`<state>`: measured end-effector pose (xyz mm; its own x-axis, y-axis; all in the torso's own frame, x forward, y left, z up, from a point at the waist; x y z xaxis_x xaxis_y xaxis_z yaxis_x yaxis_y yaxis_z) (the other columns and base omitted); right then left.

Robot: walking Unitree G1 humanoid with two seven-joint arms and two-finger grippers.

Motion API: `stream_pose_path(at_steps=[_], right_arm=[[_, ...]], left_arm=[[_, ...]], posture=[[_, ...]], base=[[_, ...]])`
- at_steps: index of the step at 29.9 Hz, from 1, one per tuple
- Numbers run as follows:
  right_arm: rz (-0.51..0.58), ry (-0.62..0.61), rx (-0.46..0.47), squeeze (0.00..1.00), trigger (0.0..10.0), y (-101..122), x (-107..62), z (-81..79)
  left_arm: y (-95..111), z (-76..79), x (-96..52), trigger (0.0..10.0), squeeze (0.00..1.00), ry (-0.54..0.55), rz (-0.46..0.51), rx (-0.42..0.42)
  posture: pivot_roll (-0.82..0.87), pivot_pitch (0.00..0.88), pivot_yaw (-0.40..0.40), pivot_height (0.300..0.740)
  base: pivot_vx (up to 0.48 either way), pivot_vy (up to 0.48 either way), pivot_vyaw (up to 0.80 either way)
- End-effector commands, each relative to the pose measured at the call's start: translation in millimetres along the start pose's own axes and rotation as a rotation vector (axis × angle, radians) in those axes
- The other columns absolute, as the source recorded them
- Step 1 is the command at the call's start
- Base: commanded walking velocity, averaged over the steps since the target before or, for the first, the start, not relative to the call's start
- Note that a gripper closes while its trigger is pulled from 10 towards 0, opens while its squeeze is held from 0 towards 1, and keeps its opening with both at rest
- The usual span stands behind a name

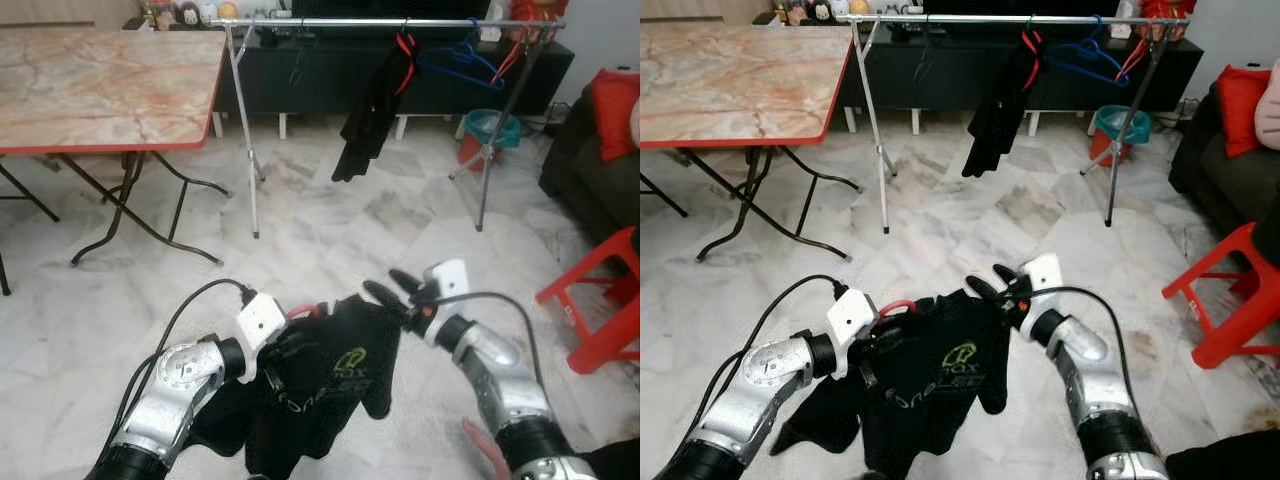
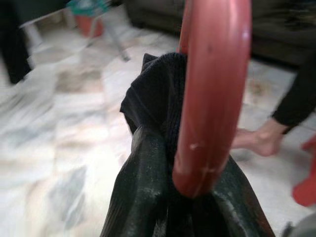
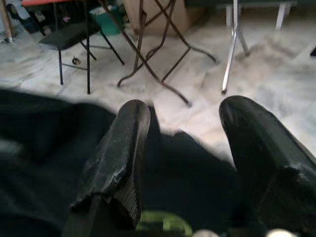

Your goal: Hang hanger

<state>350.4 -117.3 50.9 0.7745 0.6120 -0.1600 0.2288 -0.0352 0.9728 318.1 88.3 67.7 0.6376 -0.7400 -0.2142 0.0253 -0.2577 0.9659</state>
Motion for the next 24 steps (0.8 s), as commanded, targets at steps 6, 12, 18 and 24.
stream_pose_path(at_steps=[6,12,18,24], right_arm=[[-0.007,-0.130,0.030,0.00,10.0,-12,-3.0,15.1],[0.035,-0.394,0.082,0.00,10.0,-18,-12.8,41.7],[0.056,-0.492,0.120,0.00,10.0,-29,-16.9,41.6],[0.057,-0.530,0.136,0.00,10.0,-33,-17.3,42.5]], left_arm=[[-24,-37.6,-9.9,10.0,0.00,0.284,-0.036,-0.044],[-42,-69.0,-35.2,10.0,0.00,0.597,-0.002,-0.187],[-49,-73.6,-55.9,10.0,0.00,0.704,0.010,-0.166],[-47,-77.4,-57.1,10.0,0.00,0.736,0.035,-0.170]], posture=[[0.02,0.011,-0.020,0.740],[0.02,0.000,-0.020,0.740],[0.03,0.000,-0.020,0.740],[0.03,0.001,-0.022,0.740]], base=[[0.000,0.000,0.00],[0.000,0.000,0.00],[0.000,0.000,0.00],[0.000,0.000,0.00]])
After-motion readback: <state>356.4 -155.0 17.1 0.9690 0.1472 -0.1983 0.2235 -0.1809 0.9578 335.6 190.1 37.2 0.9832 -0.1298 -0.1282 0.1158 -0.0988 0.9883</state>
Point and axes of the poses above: a point about 5 cm out from each wrist's last joint towards the gripper, its own x axis pointing out of the wrist towards the gripper, its own y axis along the axis of the wrist's last joint, z = x × y, the point moved 6 cm from there along x, pointing out of the wrist towards the gripper, and after that the axes turned 1 degree about -x, right-handed, at the moved point
